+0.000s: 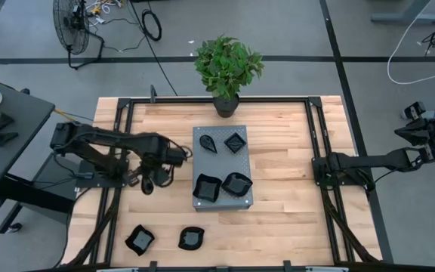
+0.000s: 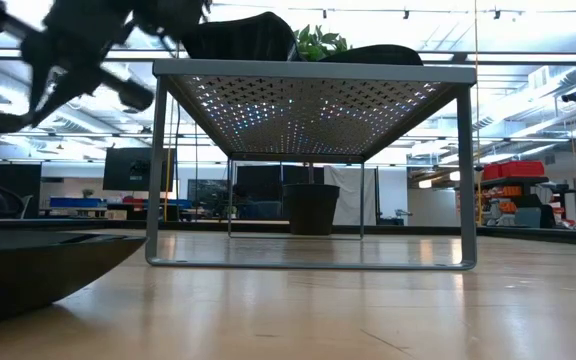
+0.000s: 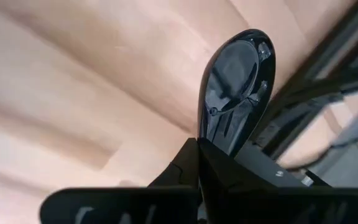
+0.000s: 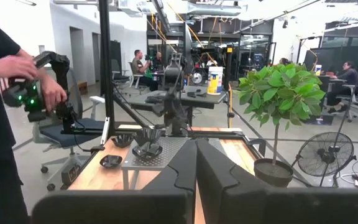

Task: Pick & Place Mini shaped plates
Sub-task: Stack the black bowl on top of the black bowl on the shelf

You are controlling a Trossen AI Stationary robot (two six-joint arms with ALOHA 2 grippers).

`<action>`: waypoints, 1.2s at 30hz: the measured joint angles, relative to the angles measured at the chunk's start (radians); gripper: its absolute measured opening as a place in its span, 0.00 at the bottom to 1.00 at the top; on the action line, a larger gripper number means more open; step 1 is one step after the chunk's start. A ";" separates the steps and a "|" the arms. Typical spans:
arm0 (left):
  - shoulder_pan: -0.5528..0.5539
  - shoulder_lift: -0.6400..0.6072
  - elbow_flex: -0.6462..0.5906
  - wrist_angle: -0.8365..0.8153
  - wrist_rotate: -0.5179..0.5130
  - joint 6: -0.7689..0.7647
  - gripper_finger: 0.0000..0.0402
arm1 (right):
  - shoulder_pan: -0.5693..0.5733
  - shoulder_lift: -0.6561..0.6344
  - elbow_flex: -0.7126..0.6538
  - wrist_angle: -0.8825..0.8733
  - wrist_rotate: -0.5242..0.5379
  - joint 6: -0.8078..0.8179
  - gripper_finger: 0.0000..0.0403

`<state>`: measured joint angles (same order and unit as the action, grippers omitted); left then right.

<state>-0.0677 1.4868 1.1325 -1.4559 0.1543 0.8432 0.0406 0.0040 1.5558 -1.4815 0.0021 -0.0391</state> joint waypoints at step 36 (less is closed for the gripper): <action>0.301 -0.075 0.360 0.368 -0.265 -1.536 0.01 | 0.000 0.000 0.000 0.000 0.000 0.000 0.04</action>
<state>0.2333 1.4120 1.4921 -1.0883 -0.1112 -0.6927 0.0406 0.0040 1.5558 -1.4815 0.0020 -0.0391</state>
